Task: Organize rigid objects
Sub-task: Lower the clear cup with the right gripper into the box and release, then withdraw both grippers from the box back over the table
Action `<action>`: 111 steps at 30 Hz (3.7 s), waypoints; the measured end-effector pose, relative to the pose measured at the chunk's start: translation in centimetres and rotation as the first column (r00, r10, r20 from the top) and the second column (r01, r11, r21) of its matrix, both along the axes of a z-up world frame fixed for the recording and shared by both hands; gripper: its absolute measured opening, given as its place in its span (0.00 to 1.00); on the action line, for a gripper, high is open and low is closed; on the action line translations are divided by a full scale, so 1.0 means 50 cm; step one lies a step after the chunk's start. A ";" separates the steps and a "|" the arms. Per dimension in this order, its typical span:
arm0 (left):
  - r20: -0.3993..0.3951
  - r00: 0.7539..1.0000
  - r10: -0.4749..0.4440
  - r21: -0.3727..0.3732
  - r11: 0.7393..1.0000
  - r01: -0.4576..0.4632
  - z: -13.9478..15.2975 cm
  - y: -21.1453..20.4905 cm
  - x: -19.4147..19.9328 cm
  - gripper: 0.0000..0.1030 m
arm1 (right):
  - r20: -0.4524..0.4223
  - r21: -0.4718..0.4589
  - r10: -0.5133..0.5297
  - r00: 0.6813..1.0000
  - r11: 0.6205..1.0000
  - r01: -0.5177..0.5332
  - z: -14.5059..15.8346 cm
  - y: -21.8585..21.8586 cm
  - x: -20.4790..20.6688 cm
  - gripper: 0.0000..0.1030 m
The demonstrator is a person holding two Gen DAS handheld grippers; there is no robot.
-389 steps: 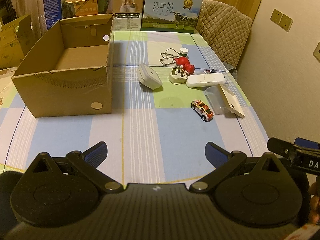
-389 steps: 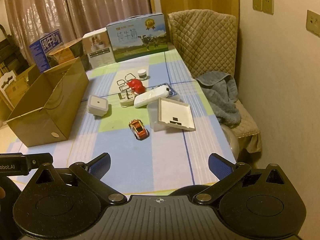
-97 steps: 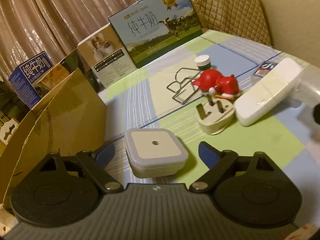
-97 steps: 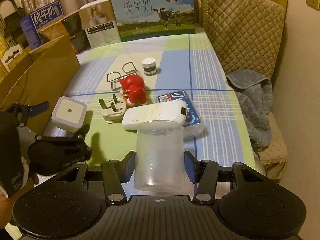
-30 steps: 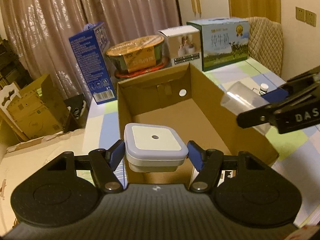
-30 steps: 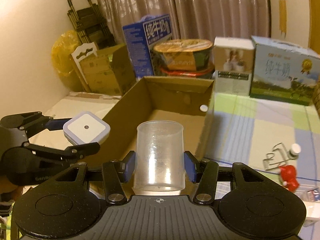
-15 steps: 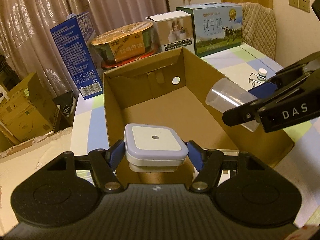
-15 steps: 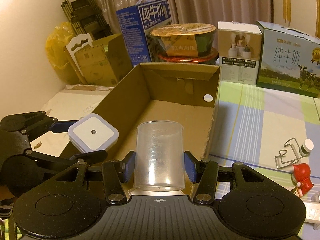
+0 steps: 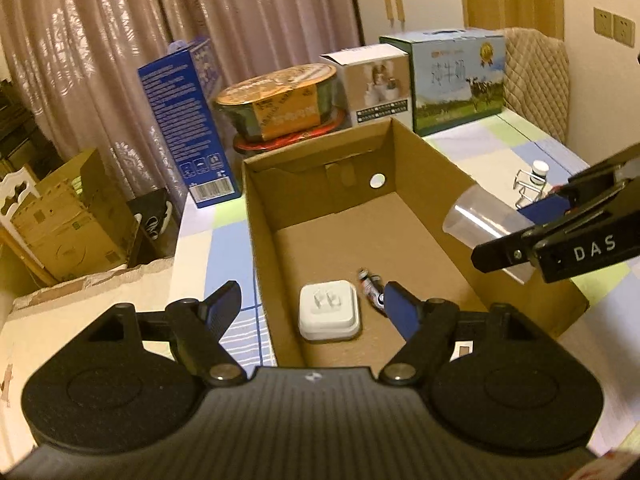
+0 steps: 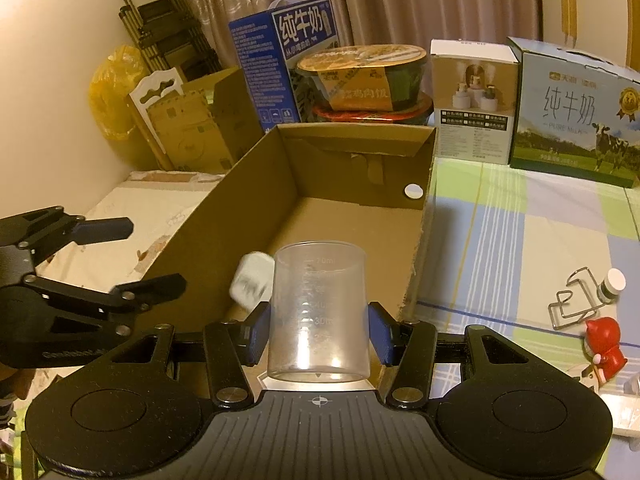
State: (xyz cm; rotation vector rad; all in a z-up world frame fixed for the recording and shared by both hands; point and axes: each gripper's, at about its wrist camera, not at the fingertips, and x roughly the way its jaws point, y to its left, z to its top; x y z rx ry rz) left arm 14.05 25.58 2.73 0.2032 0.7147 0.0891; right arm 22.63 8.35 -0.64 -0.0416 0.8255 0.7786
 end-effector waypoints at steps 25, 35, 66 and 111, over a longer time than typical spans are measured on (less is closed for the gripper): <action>-0.001 0.999 0.049 -0.031 0.998 -0.049 -0.001 0.013 -0.023 0.76 | -0.007 -0.011 0.033 0.999 0.999 -0.033 -0.023 0.008 -0.011 0.65; 0.027 0.996 0.083 -0.080 0.994 -0.080 0.030 -0.026 -0.070 0.79 | 0.010 0.076 -0.046 0.999 0.996 0.045 0.031 -0.107 -0.072 0.69; 0.093 0.995 -0.025 -0.241 0.969 0.047 0.077 -0.341 -0.201 0.93 | 0.071 0.088 -0.437 0.897 0.898 0.431 0.080 -0.555 -0.309 0.75; -0.032 0.981 -0.189 -0.163 0.970 0.182 -0.071 -0.567 -0.003 0.96 | 0.136 -0.063 -0.420 0.897 0.900 0.431 -0.013 -0.712 -0.161 0.75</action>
